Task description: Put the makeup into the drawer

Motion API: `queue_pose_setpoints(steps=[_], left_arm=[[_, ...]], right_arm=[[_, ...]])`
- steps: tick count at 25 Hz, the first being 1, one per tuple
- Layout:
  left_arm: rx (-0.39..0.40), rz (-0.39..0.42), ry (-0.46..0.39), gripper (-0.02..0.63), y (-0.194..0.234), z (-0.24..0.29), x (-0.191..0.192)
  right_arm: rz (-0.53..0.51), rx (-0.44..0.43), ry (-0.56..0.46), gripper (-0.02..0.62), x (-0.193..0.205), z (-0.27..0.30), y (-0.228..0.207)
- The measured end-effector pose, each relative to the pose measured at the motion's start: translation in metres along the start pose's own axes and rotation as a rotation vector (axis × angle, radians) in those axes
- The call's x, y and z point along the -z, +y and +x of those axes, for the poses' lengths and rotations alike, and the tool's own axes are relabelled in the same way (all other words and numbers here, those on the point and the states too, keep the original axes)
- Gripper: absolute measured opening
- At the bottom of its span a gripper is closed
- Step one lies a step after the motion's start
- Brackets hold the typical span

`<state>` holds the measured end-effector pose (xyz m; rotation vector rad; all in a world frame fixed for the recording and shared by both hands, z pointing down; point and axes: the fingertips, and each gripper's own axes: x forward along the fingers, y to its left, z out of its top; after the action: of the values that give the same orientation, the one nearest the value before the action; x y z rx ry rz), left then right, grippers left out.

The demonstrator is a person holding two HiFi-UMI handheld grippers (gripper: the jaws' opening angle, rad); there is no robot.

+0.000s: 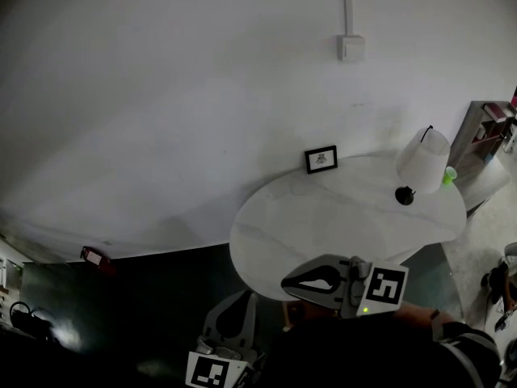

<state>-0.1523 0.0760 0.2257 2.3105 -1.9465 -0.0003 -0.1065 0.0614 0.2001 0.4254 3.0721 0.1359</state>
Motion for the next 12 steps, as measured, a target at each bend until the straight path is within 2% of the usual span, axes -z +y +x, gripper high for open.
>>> queue_pose_setpoints(steps=[12], left_arm=[[-0.012,0.001,0.001,0.011,0.004,0.0,0.0]], right_arm=[[0.068,0.03,0.014,0.017,0.013,-0.003,-0.009]])
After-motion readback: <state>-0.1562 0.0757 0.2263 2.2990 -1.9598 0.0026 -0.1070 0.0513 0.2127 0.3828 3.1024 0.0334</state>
